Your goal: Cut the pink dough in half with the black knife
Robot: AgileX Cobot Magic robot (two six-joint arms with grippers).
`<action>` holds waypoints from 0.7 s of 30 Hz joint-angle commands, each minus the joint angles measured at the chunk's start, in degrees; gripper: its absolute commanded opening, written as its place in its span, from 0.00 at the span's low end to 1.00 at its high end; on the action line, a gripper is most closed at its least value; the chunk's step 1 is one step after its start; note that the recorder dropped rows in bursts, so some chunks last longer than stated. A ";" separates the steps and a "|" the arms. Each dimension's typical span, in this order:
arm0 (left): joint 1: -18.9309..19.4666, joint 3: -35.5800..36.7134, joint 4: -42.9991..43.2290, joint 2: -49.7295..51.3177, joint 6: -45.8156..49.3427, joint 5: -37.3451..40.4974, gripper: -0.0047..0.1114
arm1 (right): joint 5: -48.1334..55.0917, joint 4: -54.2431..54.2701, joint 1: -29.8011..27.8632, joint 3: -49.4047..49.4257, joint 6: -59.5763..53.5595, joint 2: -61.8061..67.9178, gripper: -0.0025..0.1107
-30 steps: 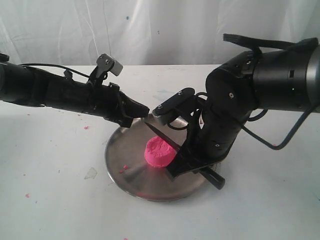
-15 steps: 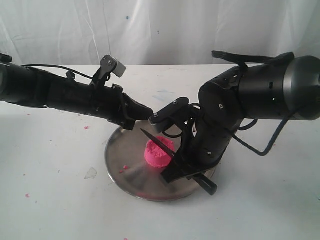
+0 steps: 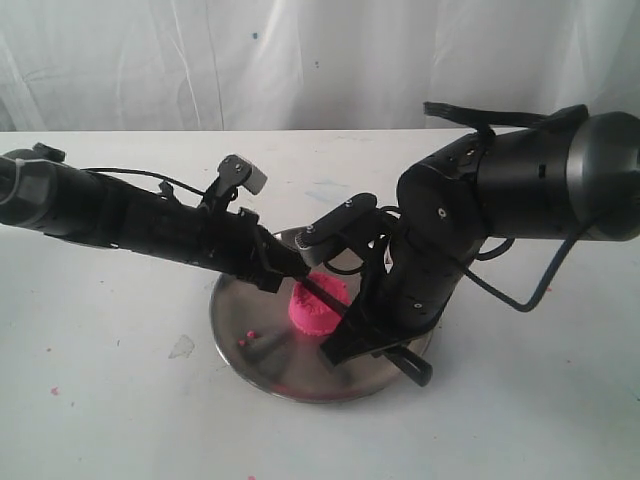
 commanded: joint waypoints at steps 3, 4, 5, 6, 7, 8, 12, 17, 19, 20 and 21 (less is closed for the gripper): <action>-0.20 0.49 1.23 0.57 0.26 0.20 0.04 | -1.38 -1.18 -0.36 0.13 -0.60 1.21 0.02; -0.20 0.49 1.23 0.57 0.26 0.20 0.04 | -1.52 -1.18 -0.36 0.13 -0.60 1.35 0.02; -0.20 0.49 1.23 0.57 0.26 0.20 0.04 | -1.53 -1.18 -0.36 0.13 -0.60 1.47 0.02; -0.20 0.49 1.23 0.57 0.26 0.20 0.04 | -1.68 -1.18 -0.36 0.13 -0.60 1.62 0.02; -0.20 0.49 1.23 0.57 0.26 0.20 0.04 | -1.80 -1.18 -0.36 0.13 -0.60 1.74 0.02; -0.20 0.49 1.23 0.57 0.26 0.20 0.04 | -1.91 -1.18 -0.36 0.13 -0.60 1.73 0.02; -0.20 0.49 1.23 0.57 0.26 0.20 0.04 | -2.03 -1.18 -0.36 0.13 -0.60 2.12 0.02; -0.20 0.49 1.23 0.57 0.26 0.20 0.04 | -2.03 -1.08 -0.36 0.13 -0.60 3.19 0.02; -0.20 0.49 1.23 0.57 0.26 0.20 0.04 | -2.03 -1.08 -0.36 0.13 -0.60 3.61 0.02; -0.20 0.49 1.23 0.57 0.26 0.20 0.04 | -2.03 -1.08 -0.36 0.13 -0.60 4.02 0.02; -0.20 0.49 1.23 0.57 0.26 0.20 0.04 | -2.03 -1.08 -0.36 0.13 -0.60 4.25 0.02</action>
